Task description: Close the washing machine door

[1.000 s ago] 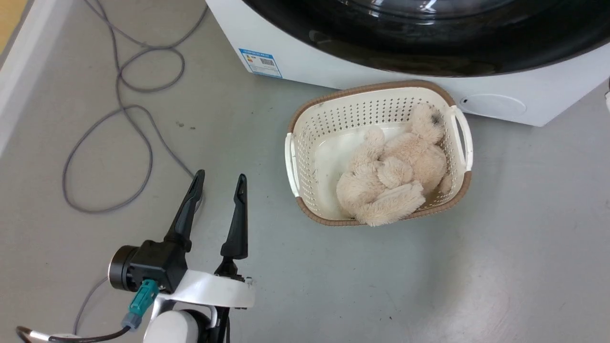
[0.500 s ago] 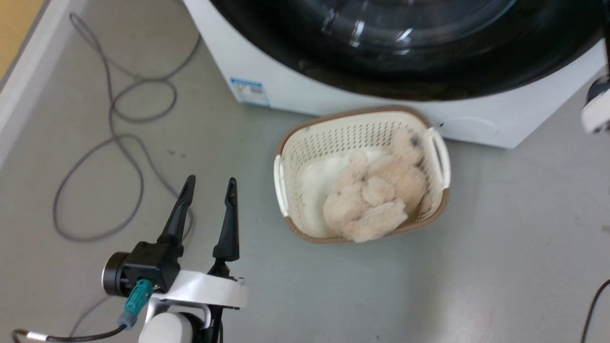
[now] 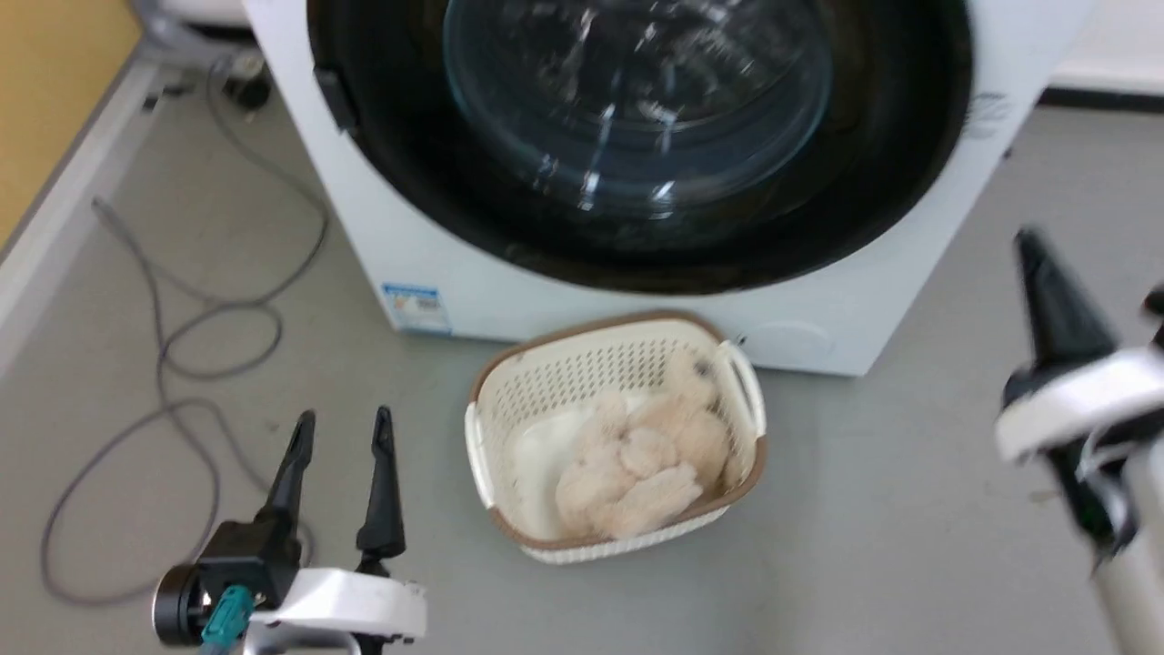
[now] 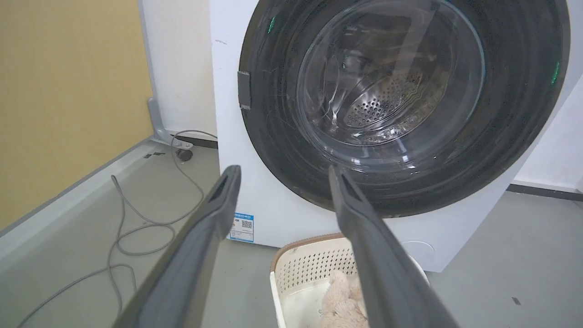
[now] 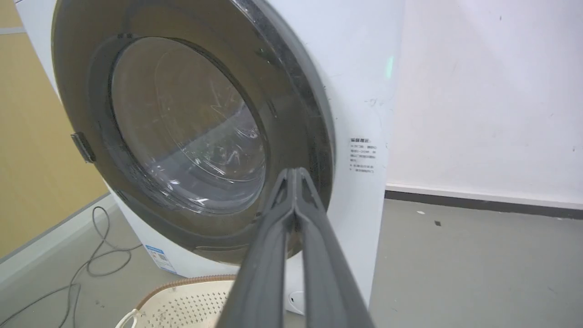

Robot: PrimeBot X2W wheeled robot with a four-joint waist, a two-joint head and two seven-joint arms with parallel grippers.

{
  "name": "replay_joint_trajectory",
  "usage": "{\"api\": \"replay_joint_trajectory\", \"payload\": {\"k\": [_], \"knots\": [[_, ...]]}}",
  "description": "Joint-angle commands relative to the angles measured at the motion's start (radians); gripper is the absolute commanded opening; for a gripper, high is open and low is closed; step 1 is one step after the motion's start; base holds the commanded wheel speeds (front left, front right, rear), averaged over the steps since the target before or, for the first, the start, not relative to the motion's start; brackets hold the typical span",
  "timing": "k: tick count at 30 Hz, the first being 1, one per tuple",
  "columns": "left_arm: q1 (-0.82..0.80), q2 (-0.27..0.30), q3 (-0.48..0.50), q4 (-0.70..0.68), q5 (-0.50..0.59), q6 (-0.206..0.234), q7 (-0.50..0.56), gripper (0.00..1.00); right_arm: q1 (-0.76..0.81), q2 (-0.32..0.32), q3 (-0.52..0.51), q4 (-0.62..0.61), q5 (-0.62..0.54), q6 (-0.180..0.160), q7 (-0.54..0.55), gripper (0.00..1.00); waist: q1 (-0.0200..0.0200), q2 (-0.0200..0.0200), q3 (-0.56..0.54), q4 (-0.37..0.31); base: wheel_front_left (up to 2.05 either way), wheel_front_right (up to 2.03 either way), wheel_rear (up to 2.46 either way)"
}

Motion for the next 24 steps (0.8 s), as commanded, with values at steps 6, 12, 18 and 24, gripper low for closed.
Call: {"api": "replay_joint_trajectory", "payload": {"k": [6,12,18,24], "knots": [[0.052,0.0,0.022,0.023,-0.003,0.002,-0.005,1.0,0.221,0.104,-0.101,-0.154,-0.085,-0.001,-0.004,0.0,0.0001,0.0,-0.093,-0.071,0.0,0.0,0.0],[0.072,0.0,0.022,0.035,-0.001,-0.003,-0.005,1.0,0.387,0.192,-0.181,-0.276,-0.16,-0.001,-0.004,0.0,0.0001,0.0,-0.123,-0.09,0.0,0.0,0.0],[0.09,0.0,0.024,0.043,0.011,-0.011,-0.005,1.0,0.497,0.234,-0.216,-0.357,-0.224,-0.001,-0.004,0.0,0.0001,0.0,-0.145,-0.105,0.0,0.0,0.0],[0.099,0.0,0.022,0.047,0.024,-0.017,-0.005,1.0,0.567,0.271,-0.234,-0.394,-0.254,-0.001,-0.004,1.0,0.0001,0.0,-0.152,-0.108,0.0,0.0,0.0]]}}
